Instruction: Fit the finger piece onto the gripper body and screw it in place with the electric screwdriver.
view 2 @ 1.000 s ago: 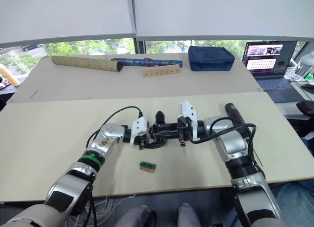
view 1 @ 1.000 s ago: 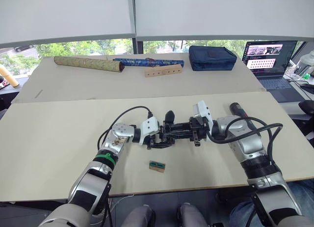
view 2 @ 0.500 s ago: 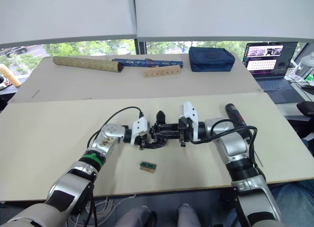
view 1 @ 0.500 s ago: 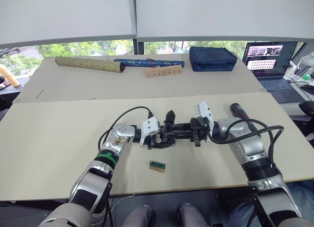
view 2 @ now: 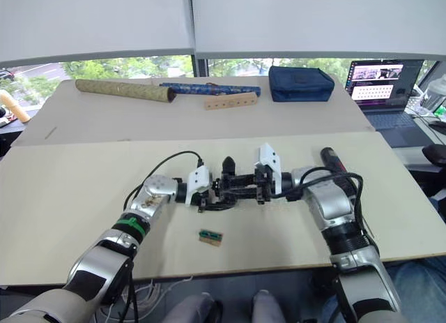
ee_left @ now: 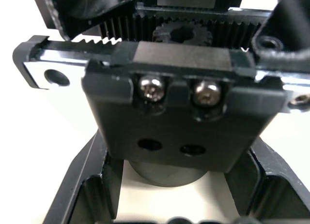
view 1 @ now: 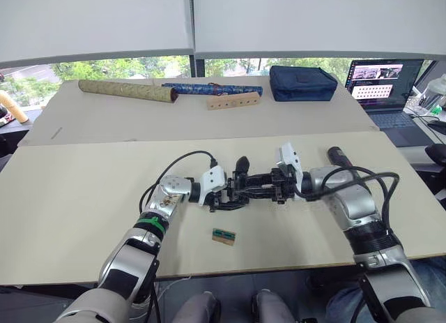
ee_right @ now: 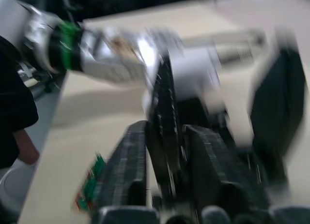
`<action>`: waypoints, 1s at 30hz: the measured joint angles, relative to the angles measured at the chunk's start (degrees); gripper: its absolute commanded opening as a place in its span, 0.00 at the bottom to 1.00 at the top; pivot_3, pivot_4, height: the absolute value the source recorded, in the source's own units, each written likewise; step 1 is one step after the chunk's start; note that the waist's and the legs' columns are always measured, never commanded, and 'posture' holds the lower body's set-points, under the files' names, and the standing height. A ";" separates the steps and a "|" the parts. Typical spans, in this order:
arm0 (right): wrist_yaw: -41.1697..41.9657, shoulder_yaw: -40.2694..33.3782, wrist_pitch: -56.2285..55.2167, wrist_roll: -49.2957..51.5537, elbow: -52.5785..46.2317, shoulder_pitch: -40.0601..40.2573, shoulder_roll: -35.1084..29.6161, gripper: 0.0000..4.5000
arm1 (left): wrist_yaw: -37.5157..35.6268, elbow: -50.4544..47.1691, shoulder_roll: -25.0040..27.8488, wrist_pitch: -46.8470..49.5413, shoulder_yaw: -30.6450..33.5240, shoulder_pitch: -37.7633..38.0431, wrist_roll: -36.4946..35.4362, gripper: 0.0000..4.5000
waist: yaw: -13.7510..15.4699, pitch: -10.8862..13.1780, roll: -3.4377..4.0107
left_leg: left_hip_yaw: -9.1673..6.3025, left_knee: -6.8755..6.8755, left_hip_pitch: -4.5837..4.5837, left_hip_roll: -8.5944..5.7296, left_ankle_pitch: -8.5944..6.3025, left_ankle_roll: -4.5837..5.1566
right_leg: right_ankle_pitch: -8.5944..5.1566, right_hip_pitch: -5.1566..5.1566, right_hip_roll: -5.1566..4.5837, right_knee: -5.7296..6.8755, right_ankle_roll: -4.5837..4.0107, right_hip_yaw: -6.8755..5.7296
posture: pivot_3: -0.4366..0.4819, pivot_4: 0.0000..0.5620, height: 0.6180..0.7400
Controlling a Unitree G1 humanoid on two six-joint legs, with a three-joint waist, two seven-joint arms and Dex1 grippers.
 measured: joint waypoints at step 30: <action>-26.39 -17.68 46.19 6.14 -22.26 8.40 -28.55 0.99 | -12.85 -42.52 22.63 36.11 5.83 9.38 -18.09 1.00 | 0.19 0.11 0.03 | -0.03 -0.31 -0.11 0.04 0.00 -0.01 | 0.00 -0.04 -0.04 -0.33 -0.01 0.00 | 0.48 0.27 1.00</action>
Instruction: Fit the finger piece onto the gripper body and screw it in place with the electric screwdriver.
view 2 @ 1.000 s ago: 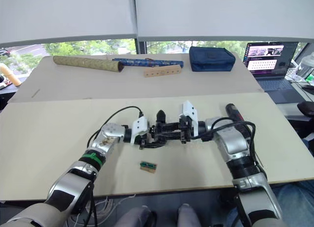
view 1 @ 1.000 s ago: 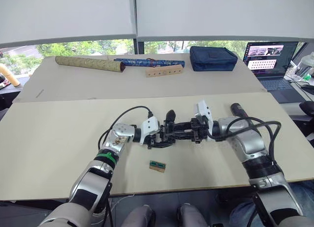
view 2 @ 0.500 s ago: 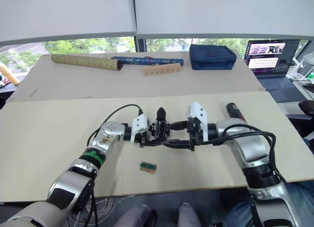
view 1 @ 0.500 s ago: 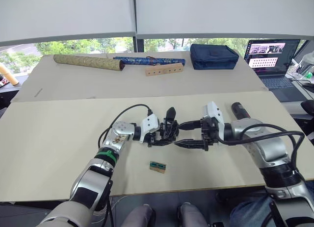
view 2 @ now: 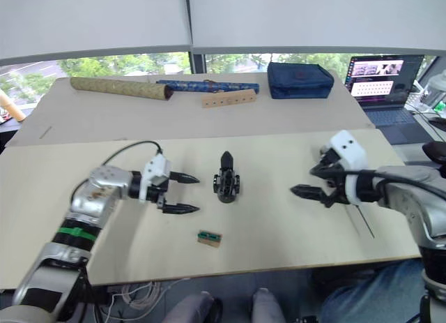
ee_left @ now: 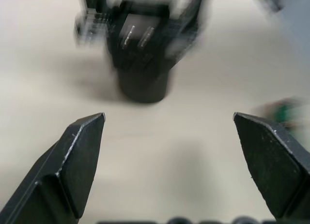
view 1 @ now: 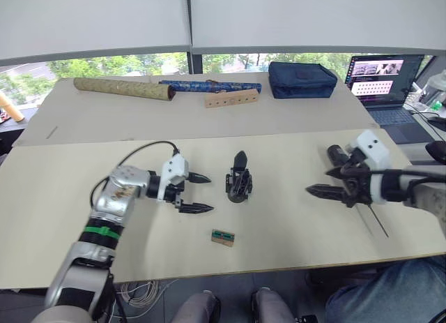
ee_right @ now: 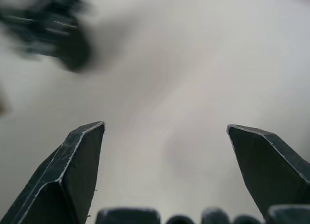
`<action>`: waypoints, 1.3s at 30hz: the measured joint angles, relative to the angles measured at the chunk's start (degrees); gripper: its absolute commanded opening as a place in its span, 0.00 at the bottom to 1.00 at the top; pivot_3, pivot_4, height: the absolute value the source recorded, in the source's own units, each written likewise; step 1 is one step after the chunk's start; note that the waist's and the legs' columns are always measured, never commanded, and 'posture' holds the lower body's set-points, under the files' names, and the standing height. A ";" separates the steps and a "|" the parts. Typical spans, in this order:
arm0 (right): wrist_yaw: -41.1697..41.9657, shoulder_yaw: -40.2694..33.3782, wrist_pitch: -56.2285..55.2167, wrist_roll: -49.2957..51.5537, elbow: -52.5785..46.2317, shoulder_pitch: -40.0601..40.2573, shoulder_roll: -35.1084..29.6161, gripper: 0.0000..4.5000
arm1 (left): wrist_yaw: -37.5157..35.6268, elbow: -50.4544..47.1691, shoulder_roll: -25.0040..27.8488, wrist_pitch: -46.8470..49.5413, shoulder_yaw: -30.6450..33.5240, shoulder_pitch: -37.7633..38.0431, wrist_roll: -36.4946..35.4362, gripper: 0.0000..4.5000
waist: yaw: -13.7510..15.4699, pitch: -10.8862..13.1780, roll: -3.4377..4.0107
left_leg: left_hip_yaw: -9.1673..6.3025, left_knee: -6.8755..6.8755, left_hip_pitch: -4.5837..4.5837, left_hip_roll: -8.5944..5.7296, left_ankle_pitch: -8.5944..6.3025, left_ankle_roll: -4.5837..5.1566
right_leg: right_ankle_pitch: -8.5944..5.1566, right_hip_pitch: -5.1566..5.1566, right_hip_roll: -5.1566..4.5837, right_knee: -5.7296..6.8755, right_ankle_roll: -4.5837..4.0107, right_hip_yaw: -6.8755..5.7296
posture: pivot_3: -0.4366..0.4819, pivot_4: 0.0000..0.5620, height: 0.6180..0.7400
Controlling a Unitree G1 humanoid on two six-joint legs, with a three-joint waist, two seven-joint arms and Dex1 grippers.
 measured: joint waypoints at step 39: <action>34.33 27.88 -30.70 -27.53 19.98 -3.79 -12.03 0.81 | 1.61 -19.80 6.24 15.02 4.37 -11.87 -18.25 1.00 | -0.28 0.37 0.56 | 0.15 -0.04 0.15 0.03 0.07 -0.13 | -0.01 0.02 0.03 0.07 0.02 0.02 | 0.48 0.27 1.00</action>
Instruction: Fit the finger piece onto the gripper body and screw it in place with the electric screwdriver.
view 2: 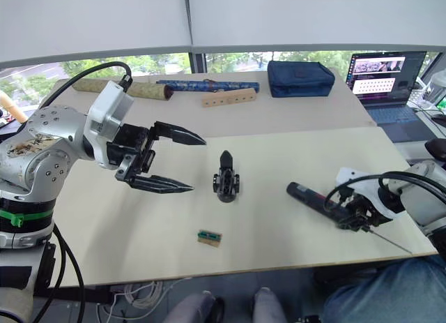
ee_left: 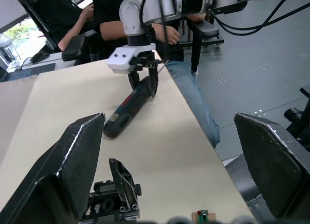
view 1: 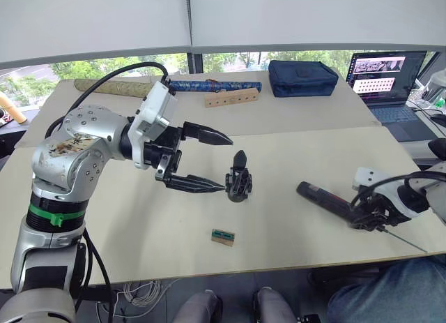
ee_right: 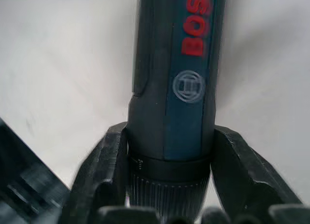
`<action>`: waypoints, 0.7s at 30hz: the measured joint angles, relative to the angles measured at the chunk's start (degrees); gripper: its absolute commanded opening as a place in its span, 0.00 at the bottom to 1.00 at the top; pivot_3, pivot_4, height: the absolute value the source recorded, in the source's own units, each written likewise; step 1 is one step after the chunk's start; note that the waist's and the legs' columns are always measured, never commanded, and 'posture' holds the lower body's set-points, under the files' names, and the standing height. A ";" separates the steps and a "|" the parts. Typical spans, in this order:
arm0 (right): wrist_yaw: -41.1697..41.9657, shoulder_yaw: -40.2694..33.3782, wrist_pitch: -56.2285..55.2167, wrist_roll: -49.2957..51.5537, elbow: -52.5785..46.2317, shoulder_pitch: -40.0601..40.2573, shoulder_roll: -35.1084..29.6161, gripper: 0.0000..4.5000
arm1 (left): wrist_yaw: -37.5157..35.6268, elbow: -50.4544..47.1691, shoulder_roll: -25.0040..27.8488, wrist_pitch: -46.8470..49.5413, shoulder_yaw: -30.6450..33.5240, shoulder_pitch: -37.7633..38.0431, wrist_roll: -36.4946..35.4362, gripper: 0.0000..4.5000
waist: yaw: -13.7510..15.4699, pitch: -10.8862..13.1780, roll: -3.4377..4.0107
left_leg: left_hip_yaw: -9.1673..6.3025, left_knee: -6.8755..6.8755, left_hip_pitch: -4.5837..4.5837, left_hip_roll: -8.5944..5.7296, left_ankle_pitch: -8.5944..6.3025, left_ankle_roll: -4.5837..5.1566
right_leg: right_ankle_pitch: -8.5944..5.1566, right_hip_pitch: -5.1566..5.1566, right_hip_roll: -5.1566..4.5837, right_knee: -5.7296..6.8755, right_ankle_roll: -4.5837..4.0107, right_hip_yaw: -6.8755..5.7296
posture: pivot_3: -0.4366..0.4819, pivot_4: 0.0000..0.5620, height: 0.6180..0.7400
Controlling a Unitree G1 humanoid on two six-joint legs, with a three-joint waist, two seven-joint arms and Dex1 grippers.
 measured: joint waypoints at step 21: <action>3.83 3.13 3.76 -10.01 1.11 -2.51 3.83 0.42 | 0.95 -1.81 -1.16 0.00 -0.55 0.77 -0.93 1.00 | 0.54 -0.12 -0.51 | -0.12 0.02 0.42 0.04 -0.20 -0.31 | 0.00 0.59 0.04 -0.17 0.00 -0.10 | 0.48 0.27 1.00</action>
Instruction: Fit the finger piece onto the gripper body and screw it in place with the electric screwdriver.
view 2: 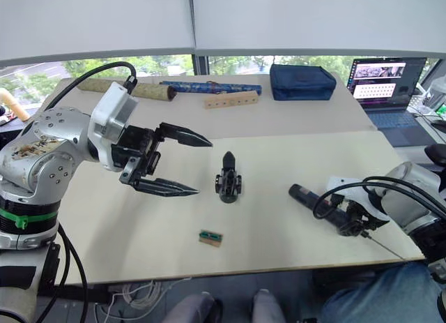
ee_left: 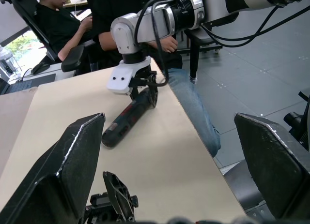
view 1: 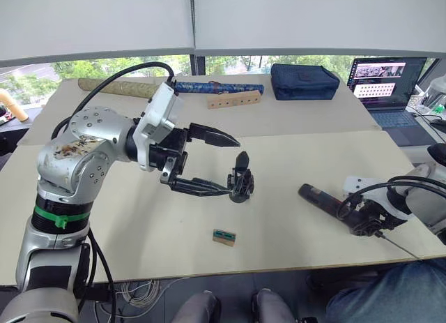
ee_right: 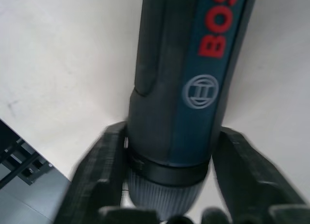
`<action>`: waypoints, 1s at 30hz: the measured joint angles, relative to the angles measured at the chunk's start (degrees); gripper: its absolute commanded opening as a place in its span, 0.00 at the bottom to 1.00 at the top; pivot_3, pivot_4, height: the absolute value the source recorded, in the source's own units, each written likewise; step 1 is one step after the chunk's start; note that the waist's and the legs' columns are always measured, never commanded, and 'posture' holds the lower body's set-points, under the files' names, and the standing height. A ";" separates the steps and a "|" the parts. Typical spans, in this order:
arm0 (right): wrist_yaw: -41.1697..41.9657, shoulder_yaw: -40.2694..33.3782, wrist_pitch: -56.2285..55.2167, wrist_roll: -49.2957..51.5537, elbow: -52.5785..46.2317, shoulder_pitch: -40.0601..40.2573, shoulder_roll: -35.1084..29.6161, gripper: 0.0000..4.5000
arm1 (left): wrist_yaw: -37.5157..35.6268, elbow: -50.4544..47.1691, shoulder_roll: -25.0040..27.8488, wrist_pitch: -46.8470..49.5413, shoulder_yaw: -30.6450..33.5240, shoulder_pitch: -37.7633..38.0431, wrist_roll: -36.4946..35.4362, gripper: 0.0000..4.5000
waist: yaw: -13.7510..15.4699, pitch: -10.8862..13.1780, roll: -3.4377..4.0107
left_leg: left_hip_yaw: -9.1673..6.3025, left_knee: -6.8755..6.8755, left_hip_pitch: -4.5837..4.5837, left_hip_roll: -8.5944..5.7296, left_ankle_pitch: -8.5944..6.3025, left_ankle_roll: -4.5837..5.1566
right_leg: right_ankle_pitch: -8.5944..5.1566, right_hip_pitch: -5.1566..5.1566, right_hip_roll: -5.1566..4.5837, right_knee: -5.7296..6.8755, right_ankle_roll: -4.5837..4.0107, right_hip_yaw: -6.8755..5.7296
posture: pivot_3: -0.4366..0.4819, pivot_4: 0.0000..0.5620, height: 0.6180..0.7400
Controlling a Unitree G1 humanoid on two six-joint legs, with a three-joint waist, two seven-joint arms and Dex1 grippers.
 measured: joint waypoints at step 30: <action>-28.45 -21.65 -17.10 37.62 -48.01 27.13 42.53 0.42 | -6.75 25.29 -8.30 -48.23 -10.15 28.62 23.65 1.00 | 1.06 0.22 0.39 | 0.11 -0.23 0.60 0.00 -0.22 0.30 | 0.16 0.31 0.59 -0.62 0.00 0.04 | 0.48 0.27 1.00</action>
